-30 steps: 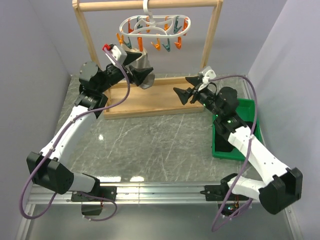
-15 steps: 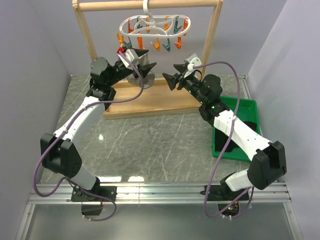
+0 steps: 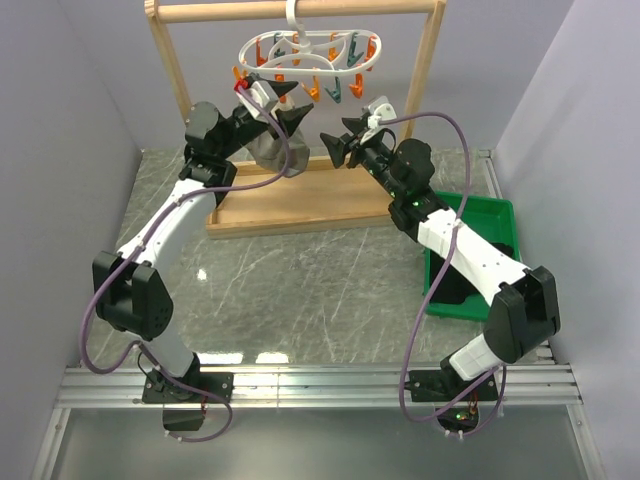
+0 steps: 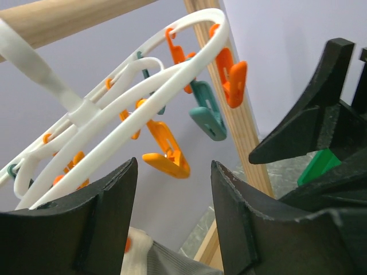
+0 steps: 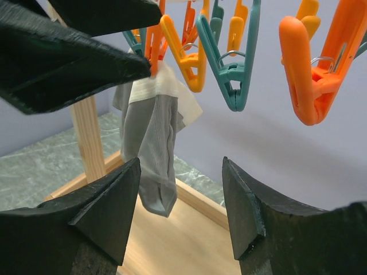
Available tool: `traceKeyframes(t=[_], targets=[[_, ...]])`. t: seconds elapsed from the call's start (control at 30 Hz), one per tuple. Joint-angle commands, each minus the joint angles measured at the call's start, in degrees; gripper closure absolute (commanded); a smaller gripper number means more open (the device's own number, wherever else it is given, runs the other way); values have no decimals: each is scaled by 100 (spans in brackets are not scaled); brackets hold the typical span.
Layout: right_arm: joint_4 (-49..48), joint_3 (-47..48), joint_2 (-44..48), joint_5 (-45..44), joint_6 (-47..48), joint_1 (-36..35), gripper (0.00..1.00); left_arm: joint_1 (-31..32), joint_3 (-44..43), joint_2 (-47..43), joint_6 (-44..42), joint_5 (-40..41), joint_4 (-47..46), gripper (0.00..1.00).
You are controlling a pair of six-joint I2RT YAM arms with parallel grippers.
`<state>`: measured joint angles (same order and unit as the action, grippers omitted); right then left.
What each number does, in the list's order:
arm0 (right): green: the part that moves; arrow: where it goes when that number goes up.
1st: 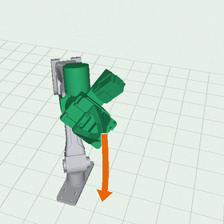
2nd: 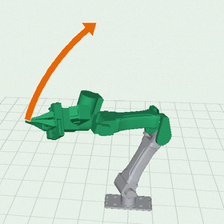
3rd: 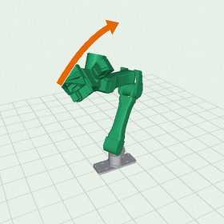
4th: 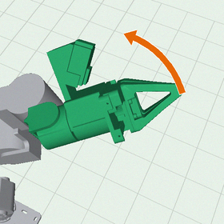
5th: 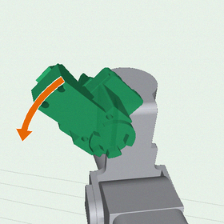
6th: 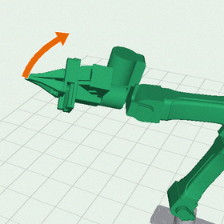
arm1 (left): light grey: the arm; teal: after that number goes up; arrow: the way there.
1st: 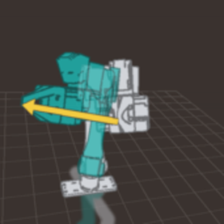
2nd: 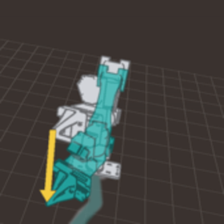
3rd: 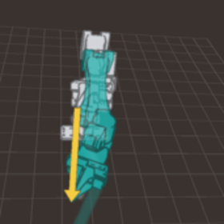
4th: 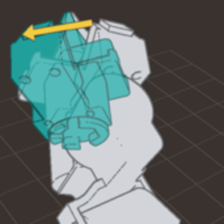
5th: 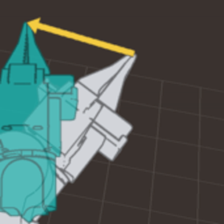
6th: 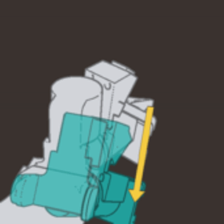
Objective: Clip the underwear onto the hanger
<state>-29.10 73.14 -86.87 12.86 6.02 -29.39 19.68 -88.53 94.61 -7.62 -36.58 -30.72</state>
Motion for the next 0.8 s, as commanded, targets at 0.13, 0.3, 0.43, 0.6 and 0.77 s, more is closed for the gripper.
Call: traceKeyframes(t=[0.13, 0.3, 0.43, 0.6, 0.77], targets=[[-324, 261, -40, -91, 57, -23, 35, -35, -551, 295, 261, 2, -294, 44], [-324, 525, -234, -38, 66, -32, 35, -35, -823, 444, 348, -156, -224, 50], [-333, 736, -427, -179, 162, -32, 35, -35, -911, 506, 393, -235, -224, 56], [-394, 955, -612, -302, 241, -23, 35, -35, -903, 462, 498, -350, -224, 71], [-342, 1123, -726, -337, 233, -41, 35, -35, -894, 418, 612, -394, -198, 78]])
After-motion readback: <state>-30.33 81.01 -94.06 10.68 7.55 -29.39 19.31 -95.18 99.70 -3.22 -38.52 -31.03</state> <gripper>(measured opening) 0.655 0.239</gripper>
